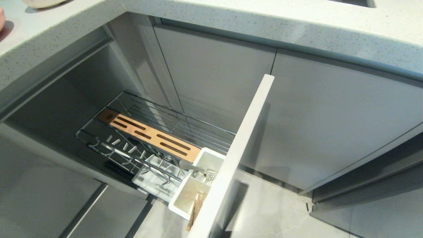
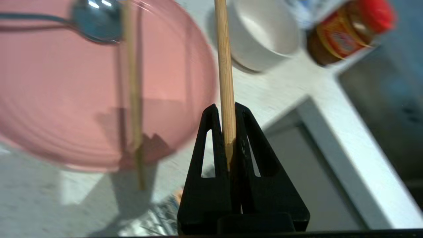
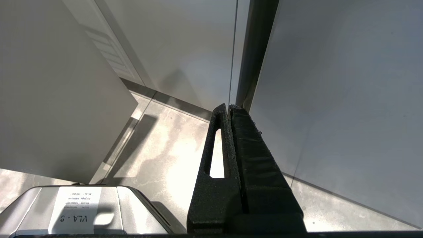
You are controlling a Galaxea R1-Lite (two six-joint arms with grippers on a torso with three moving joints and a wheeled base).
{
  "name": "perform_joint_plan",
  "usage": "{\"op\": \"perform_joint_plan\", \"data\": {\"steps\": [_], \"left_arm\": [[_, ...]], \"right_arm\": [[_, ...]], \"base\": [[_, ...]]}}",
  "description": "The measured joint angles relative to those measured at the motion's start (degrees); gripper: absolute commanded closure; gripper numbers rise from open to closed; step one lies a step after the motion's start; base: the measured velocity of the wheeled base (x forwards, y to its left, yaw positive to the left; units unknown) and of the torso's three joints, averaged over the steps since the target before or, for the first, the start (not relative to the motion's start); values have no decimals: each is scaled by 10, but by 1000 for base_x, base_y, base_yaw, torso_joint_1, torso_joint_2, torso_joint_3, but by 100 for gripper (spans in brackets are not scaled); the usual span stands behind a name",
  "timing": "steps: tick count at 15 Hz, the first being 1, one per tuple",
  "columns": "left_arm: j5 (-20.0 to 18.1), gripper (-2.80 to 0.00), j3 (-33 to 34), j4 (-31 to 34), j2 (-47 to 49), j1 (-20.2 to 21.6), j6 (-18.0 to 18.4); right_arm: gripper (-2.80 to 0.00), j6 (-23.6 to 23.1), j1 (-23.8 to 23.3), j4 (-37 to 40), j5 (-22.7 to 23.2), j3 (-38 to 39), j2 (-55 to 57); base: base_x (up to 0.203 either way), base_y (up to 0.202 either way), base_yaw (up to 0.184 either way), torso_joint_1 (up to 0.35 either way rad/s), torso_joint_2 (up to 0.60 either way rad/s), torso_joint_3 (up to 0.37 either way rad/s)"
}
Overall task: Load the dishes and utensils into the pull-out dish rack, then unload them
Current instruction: Pick up the chopsticks and place it in the cupboard
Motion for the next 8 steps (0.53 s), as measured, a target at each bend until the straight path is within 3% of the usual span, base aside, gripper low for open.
{"op": "perform_joint_plan", "data": {"steps": [3, 8], "left_arm": [[-51, 0, 0, 2, -27, -66, -28], [-220, 0, 7, 55, -59, -159, -49]], "right_arm": [[0, 0, 0, 0, 0, 0, 0], [0, 0, 0, 0, 0, 0, 0]], "base": [[0, 0, 0, 0, 0, 0], [0, 0, 0, 0, 0, 0]]}}
